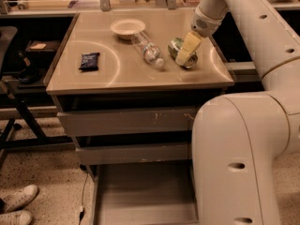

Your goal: Place green can into bottom drawer

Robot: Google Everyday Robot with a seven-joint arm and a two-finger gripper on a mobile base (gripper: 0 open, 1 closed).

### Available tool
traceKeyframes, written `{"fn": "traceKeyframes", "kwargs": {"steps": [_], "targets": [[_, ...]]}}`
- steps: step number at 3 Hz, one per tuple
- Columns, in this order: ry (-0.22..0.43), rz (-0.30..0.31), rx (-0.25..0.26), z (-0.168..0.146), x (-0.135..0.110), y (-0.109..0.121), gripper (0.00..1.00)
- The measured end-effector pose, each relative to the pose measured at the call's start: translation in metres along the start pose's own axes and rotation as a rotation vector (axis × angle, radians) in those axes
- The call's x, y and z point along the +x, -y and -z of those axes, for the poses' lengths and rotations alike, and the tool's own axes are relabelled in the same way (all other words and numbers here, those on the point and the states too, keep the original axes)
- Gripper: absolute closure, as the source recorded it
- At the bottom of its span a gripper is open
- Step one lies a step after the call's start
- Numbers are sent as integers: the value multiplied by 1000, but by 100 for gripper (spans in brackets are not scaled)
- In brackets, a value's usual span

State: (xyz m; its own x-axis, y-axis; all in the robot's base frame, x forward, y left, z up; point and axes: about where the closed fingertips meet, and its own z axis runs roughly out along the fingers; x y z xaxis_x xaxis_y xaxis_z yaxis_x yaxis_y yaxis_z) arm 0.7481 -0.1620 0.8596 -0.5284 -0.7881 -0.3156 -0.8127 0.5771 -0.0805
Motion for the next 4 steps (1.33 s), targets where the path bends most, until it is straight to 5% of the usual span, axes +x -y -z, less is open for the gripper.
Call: {"fn": "traceKeyframes", "kwargs": {"steps": [4], "targets": [[-20,-33,-69,-38,-14,-4,0]]}}
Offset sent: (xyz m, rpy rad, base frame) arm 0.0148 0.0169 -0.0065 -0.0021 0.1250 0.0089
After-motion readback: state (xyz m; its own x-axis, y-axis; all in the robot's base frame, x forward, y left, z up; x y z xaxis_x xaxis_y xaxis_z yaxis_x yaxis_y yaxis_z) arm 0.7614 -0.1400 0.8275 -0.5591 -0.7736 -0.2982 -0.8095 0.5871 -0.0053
